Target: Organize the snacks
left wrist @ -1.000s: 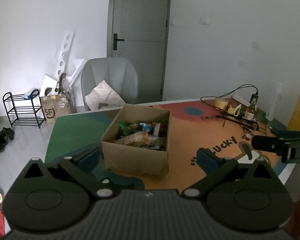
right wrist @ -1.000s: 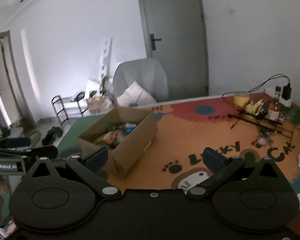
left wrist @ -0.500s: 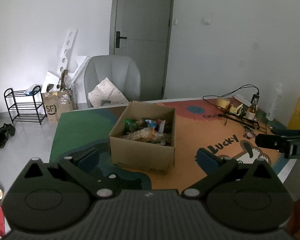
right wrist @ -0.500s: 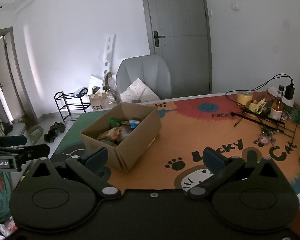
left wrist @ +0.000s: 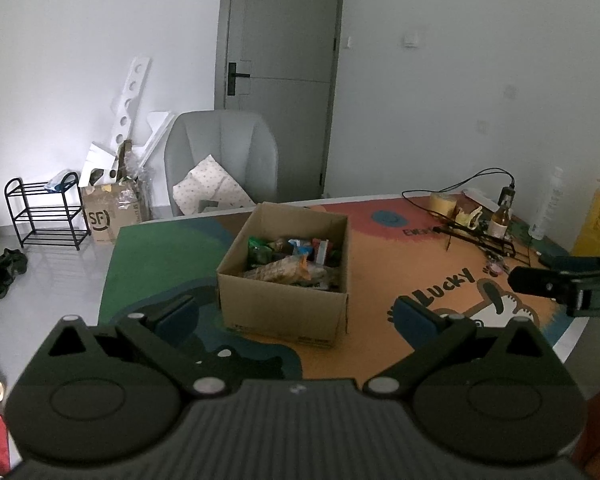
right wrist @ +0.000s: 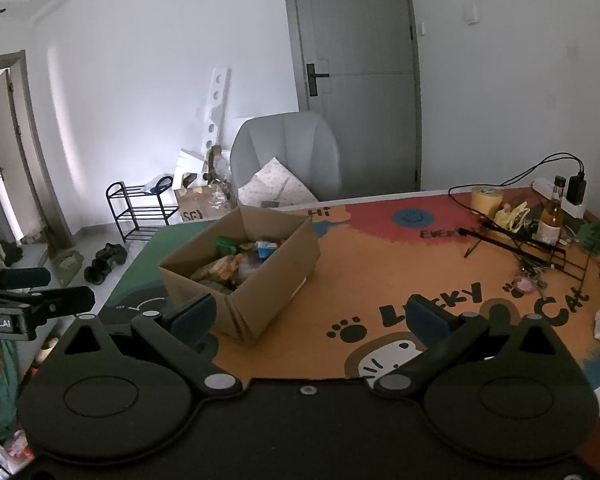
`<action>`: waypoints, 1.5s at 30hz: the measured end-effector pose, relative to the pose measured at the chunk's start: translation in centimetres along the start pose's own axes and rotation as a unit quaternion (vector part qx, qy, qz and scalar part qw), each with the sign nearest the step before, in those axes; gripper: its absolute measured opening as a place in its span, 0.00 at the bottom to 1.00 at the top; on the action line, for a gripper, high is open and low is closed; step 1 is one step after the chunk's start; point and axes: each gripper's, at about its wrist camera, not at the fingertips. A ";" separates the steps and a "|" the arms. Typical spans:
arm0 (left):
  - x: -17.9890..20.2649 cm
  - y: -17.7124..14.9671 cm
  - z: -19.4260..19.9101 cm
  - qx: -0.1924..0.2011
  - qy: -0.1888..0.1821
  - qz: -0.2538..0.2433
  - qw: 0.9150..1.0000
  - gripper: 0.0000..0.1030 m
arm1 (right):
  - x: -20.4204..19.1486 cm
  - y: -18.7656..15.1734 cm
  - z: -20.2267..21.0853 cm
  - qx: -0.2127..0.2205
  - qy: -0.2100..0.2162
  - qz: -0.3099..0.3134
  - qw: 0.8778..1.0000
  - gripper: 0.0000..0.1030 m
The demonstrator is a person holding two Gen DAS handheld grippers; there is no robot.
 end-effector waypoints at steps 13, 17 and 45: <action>-0.1 -0.1 -0.3 -0.005 -0.004 -0.001 1.000 1.00 | 0.0 -0.1 -0.3 -0.008 -0.001 0.005 1.000 1.00; 0.1 -0.3 -0.6 -0.008 -0.004 -0.004 1.000 1.00 | -0.1 -0.2 -0.2 -0.009 -0.004 0.007 1.000 1.00; 0.6 -0.4 -1.0 -0.010 -0.009 -0.006 1.000 1.00 | -0.2 -0.3 -0.8 -0.020 -0.005 0.017 1.000 1.00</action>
Point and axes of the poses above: each gripper's, at about its wrist camera, not at the fingertips, and z roughly against the way its jaws point, x to its right, y to its top, and after that the axes turned 4 degrees about -z, right-handed
